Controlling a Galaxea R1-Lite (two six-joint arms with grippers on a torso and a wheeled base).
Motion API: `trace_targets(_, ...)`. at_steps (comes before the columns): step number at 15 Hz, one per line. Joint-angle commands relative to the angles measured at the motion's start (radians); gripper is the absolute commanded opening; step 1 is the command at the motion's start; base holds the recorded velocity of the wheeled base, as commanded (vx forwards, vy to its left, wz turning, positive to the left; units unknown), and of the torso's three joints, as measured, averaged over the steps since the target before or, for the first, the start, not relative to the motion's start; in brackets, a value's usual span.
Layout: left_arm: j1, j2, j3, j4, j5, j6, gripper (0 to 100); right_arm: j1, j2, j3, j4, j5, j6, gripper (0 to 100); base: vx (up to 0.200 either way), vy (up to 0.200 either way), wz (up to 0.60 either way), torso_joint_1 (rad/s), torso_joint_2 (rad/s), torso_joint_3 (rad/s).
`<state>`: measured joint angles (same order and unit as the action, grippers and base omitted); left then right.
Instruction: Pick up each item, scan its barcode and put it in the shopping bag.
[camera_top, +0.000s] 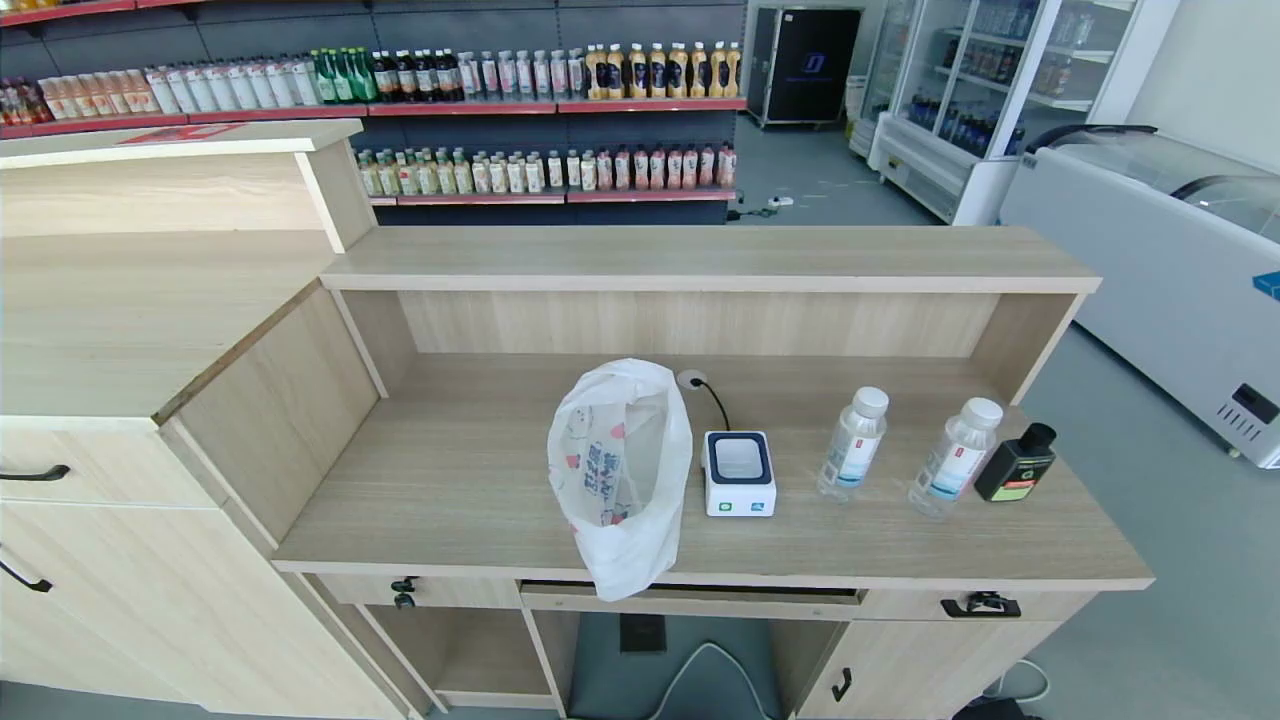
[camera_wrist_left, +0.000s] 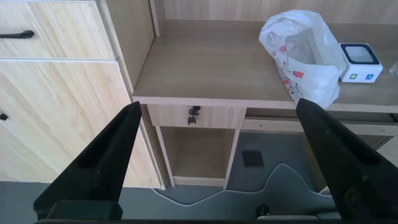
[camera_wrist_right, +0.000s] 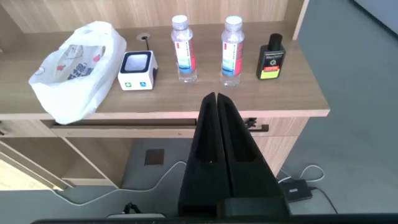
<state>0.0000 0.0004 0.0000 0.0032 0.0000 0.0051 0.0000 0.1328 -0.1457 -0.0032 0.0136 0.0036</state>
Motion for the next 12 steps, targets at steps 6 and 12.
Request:
trace_targets(6, 0.0, 0.0, 0.0, 0.0, 0.0, -0.001, 100, -0.023, 1.182, -0.276, -0.659, 0.06, -0.01, 100, 0.0, 0.0, 0.0, 0.0, 0.0, 0.0)
trace_targets(12, 0.0, 0.0, 0.0, 0.0, 0.0, -0.001, 100, 0.058, 1.645, -0.252, -1.112, 0.109, -0.002, 100, 0.0, 0.0, 0.0, 0.0, 0.0, 0.0)
